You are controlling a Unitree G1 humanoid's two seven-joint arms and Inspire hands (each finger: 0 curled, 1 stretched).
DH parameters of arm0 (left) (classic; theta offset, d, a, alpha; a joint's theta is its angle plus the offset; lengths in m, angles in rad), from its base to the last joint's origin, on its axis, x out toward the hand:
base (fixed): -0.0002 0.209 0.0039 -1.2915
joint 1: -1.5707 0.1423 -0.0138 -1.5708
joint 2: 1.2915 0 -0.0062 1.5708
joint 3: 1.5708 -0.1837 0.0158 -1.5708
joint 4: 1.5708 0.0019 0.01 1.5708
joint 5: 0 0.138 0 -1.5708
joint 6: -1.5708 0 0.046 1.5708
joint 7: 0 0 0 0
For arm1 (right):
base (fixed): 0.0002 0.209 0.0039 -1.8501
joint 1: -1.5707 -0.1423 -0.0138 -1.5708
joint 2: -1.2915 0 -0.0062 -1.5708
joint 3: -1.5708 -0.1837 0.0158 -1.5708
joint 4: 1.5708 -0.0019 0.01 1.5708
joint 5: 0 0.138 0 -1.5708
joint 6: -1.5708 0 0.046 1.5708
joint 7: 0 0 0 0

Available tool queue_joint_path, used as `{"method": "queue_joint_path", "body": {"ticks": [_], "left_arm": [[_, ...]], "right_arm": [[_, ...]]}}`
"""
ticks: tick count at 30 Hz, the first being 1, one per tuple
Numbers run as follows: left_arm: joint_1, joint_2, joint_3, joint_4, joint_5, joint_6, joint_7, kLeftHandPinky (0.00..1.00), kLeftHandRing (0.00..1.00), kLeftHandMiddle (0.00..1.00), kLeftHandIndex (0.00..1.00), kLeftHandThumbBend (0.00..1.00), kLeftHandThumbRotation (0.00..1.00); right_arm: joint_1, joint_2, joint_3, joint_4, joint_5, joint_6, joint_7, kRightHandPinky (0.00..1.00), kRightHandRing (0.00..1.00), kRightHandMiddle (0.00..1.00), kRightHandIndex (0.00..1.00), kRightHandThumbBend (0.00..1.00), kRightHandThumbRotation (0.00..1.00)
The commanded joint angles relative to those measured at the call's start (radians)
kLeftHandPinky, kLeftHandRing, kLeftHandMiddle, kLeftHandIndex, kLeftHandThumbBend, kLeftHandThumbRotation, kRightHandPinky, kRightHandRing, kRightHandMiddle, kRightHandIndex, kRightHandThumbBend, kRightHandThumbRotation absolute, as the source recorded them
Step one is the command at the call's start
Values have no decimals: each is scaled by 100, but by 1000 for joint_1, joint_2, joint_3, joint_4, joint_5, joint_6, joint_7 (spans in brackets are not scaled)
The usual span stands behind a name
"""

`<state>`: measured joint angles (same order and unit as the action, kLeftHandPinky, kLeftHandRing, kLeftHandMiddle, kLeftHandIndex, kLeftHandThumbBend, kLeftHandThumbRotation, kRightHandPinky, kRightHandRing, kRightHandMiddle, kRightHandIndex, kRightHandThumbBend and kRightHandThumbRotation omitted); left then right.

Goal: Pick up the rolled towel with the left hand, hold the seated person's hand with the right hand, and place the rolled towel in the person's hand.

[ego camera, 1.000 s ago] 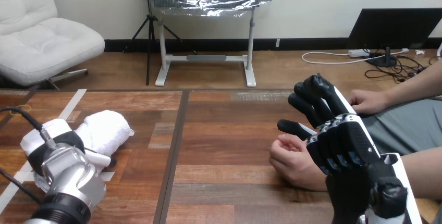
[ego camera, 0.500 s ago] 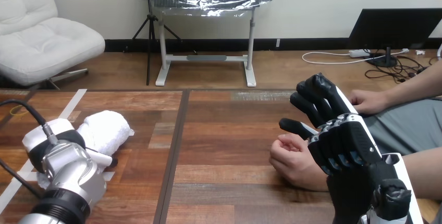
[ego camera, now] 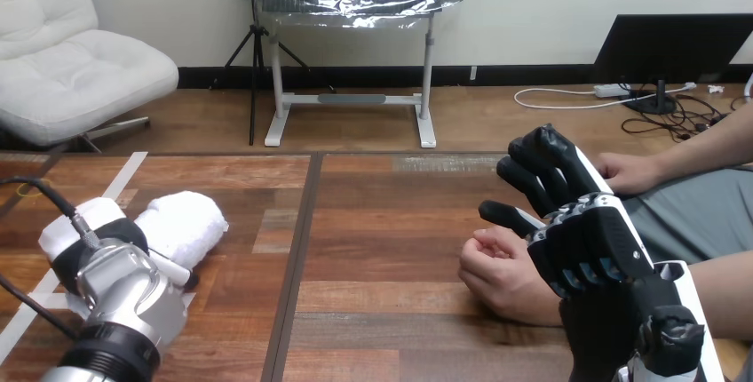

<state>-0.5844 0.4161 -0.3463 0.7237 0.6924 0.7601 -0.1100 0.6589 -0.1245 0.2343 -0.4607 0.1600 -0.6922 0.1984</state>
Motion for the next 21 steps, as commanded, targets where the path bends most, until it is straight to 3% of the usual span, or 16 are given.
{"method": "queue_joint_path", "body": {"ticks": [1,16,21], "left_arm": [[7,-4,1,-51,-8,-16,25,5,13,25,65,70,1],[75,1,20,-151,-11,-50,125,6,15,27,55,74,0],[116,-8,64,-224,-36,-69,174,8,18,31,48,78,0]], "right_arm": [[-38,0,-5,-38,11,-17,4,81,92,92,91,80,100],[-44,6,-9,-28,8,-15,3,81,91,91,91,79,100],[-46,7,-9,-25,8,-11,2,80,91,91,91,78,100]]}}
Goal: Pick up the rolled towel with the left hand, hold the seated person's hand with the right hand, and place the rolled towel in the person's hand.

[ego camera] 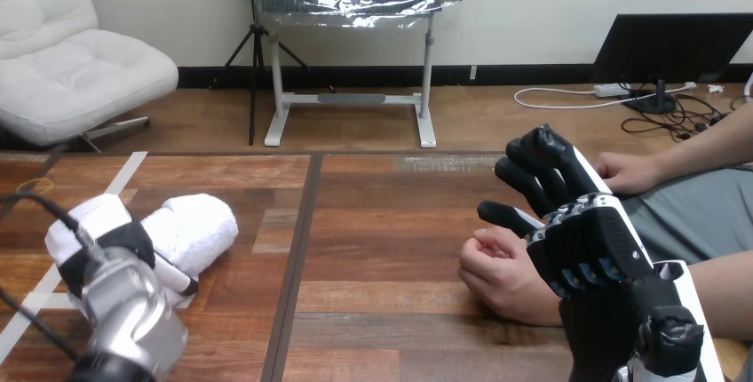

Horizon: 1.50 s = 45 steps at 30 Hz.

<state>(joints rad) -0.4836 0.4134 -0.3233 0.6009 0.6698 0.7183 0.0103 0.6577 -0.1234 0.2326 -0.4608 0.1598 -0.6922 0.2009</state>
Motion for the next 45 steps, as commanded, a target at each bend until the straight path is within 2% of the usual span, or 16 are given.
{"method": "queue_joint_path", "body": {"ticks": [1,4,14,17,22,24,29,36,43,45], "left_arm": [[21,-6,47,-113,-17,-31,60,8,19,31,47,79,0],[47,-9,69,-160,-31,-49,81,10,21,33,45,81,0],[160,-11,156,-337,-102,-194,155,22,35,43,44,84,0],[190,-28,193,-386,-134,-236,181,24,36,43,44,84,0],[234,-58,240,-458,-182,-296,217,21,31,39,44,83,0],[254,-74,262,-485,-210,-340,237,20,28,37,44,82,0],[298,-97,293,-537,-260,-441,263,16,23,32,45,79,0],[349,-132,332,-592,-342,-575,271,20,27,35,44,75,0],[386,-153,344,-637,-367,-652,280,26,33,39,44,73,0],[399,-168,353,-654,-393,-680,275,27,34,40,44,72,0]], "right_arm": [[-45,6,-7,-25,8,-10,0,80,91,91,91,78,100],[-47,7,-9,-21,5,-11,-1,80,91,91,90,76,100],[-47,15,-17,-13,-1,7,-11,80,91,90,90,72,100],[-49,17,-23,-8,-8,12,-16,81,91,90,90,71,100],[-51,15,-35,-3,-21,26,-23,84,93,91,91,70,100],[-53,18,-46,3,-36,28,-31,85,93,91,91,70,100],[-65,11,-70,20,-52,27,-35,86,93,91,91,69,100],[-91,-4,-110,46,-71,28,-35,89,93,92,92,64,100],[-118,-23,-151,53,-93,41,-34,92,94,93,93,62,100],[-125,-33,-166,47,-103,58,-33,92,95,94,94,63,100]]}}
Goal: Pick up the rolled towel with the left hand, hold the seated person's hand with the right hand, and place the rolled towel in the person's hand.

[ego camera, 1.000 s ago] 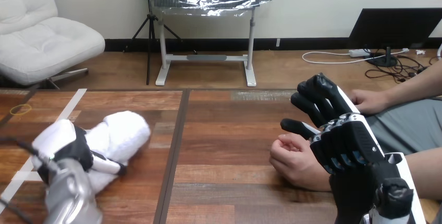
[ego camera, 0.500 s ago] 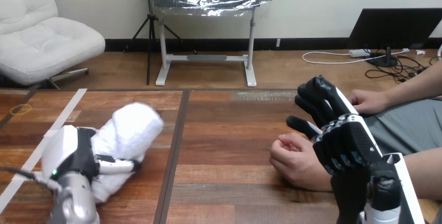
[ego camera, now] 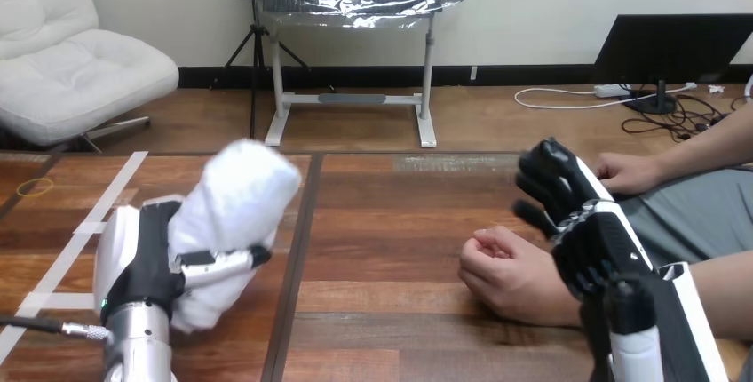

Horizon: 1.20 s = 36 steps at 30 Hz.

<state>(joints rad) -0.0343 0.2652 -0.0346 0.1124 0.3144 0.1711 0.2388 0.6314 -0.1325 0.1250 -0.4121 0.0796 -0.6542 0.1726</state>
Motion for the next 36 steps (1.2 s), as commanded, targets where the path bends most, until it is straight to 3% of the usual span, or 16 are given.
{"method": "queue_joint_path", "body": {"ticks": [1,5,14,23,36], "left_arm": [[-47,-25,67,-170,-44,-141,44,28,35,40,44,71,0],[-27,-43,76,-174,-84,-238,38,29,35,40,43,70,0],[7,-78,80,-189,-145,-365,5,28,33,38,42,64,0],[28,-107,77,-201,-209,-441,-40,27,32,37,41,59,0],[29,-142,74,-211,-210,-480,-64,25,30,35,39,57,0]], "right_arm": [[-100,-26,-63,-4,-26,24,-4,93,95,94,94,63,100],[-116,-38,-93,-9,-47,49,-7,93,96,95,95,65,100],[-158,-75,-151,-13,-80,100,-3,94,97,97,96,65,100],[-215,-123,-210,4,-95,143,5,95,97,97,96,70,99],[-314,-206,-278,73,-80,164,36,93,95,95,93,74,87]]}}
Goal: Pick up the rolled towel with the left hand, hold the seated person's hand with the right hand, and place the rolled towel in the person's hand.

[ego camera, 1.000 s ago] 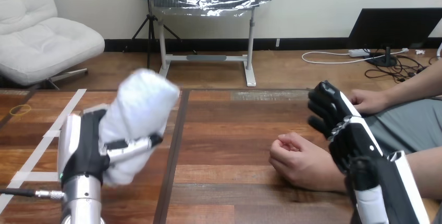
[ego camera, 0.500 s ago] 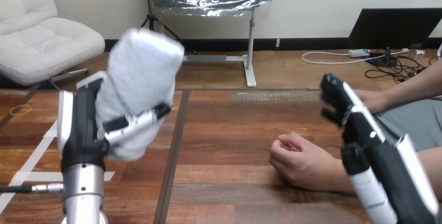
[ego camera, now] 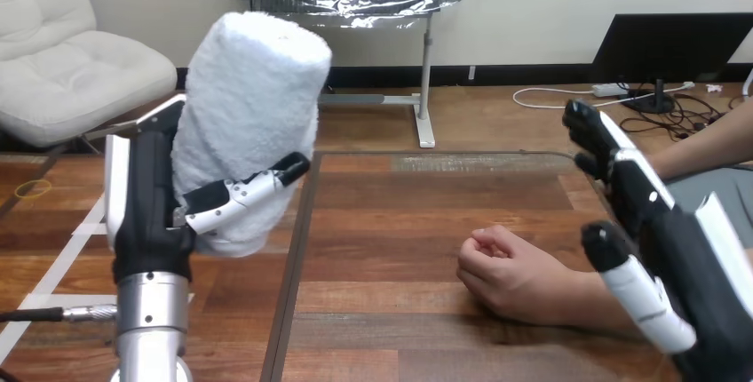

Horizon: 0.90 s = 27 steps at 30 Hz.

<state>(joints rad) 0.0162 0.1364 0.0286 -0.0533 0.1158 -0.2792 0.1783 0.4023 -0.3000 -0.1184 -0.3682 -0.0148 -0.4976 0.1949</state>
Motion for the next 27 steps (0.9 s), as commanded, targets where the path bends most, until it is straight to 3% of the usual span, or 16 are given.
{"method": "queue_joint_path", "body": {"ticks": [1,13,17,18,20,27], "left_arm": [[-22,-16,11,-46,-10,-32,-5,25,30,35,39,57,0],[-23,-38,5,-69,4,-33,-11,23,28,34,38,57,0],[-24,-44,4,-73,-9,-31,-21,23,28,34,38,57,0],[-24,-48,4,-77,-10,-28,-25,23,28,34,38,56,0],[-24,-56,3,-81,-19,-24,-31,23,28,34,38,56,0],[-28,-60,5,-70,-12,-44,-27,22,28,33,37,55,0]], "right_arm": [[-91,-42,-39,35,17,6,17,93,95,95,93,74,86],[-170,-144,-111,104,-31,43,42,86,92,94,92,81,83],[-192,-189,-127,128,-21,67,74,86,92,94,92,82,80],[-203,-227,-136,144,-34,80,93,87,93,95,94,82,75],[-223,-288,-151,174,-60,97,121,86,93,96,95,85,72],[-238,-335,-166,182,-67,157,166,83,94,97,95,91,64]]}}
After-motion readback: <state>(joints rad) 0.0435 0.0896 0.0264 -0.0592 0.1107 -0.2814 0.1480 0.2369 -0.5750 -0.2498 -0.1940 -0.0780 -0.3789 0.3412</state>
